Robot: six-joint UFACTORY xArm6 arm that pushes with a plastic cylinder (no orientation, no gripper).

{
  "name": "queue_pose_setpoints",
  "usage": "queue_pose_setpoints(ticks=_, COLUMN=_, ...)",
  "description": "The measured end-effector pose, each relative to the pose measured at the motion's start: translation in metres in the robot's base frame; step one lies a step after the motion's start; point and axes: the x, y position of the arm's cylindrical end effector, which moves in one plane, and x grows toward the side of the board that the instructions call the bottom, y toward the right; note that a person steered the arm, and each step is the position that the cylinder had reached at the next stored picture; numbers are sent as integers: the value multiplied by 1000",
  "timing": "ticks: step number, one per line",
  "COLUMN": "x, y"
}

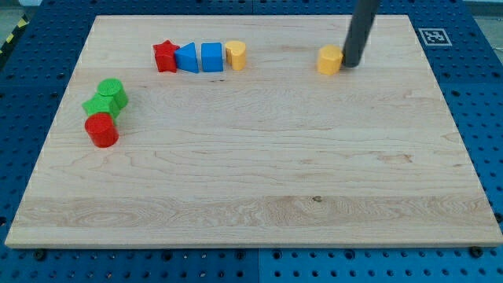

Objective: Place the hexagon parallel to the heart

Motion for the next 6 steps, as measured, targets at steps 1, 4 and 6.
queue_pose_setpoints(ticks=1, x=-13, y=-29)
queue_pose_setpoints(ticks=4, x=8, y=-35)
queue_pose_setpoints(ticks=6, x=13, y=-52)
